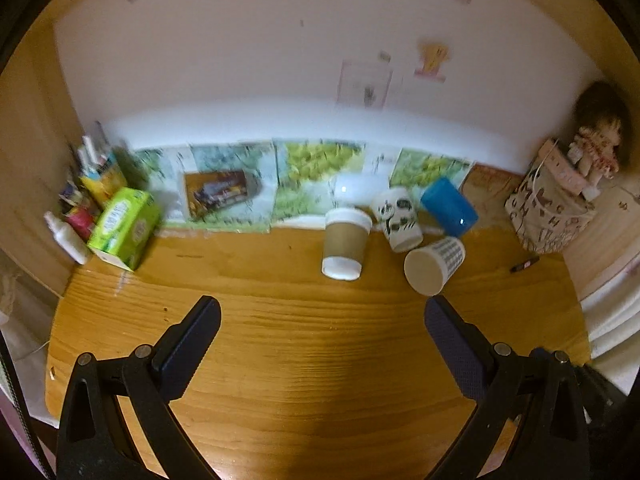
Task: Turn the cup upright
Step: 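Move the left tool toward the brown-sleeved paper cup lying on the desk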
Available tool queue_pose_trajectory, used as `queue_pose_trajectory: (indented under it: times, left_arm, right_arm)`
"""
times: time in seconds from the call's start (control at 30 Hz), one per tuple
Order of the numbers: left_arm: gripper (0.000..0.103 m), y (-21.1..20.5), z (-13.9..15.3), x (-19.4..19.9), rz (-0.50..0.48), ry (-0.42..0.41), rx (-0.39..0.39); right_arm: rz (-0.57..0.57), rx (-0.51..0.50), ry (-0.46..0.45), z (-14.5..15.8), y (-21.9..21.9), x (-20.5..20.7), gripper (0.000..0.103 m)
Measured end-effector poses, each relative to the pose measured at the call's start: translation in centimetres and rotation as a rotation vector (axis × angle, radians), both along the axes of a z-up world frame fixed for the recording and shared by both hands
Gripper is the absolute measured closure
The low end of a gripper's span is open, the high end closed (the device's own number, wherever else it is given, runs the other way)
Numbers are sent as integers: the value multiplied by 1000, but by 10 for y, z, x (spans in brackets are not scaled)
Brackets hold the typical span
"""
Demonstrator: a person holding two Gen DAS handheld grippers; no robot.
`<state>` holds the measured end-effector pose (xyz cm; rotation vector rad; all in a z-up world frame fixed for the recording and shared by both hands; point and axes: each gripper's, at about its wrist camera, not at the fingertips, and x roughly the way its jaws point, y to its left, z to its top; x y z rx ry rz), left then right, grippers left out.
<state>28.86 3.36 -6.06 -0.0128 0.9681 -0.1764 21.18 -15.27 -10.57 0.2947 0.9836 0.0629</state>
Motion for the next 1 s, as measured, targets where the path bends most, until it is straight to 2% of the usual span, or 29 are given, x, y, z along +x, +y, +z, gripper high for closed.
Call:
queue_pose_trajectory:
  times: [0.2, 0.33, 0.47, 0.6, 0.7, 1.0]
  left_arm:
    - [2, -8, -26, 55, -55, 113, 19]
    - [2, -22, -48, 90, -102, 194, 31]
    - [2, -39, -73, 119, -125, 268, 46]
    - [2, -53, -94, 140, -132, 301, 60]
    - [2, -59, -110, 154, -138, 345, 43]
    - [13, -69, -151, 177, -137, 425, 73]
  right_arm:
    - [-42, 26, 150, -35, -1, 16, 22]
    - [-72, 40, 203, -49, -2, 22, 22]
    - [-97, 57, 229, -57, -4, 26, 22]
    - [-122, 65, 245, -63, -5, 30, 22]
    - [-137, 66, 253, -67, -5, 31, 22]
    - [-179, 50, 252, -70, -9, 40, 22]
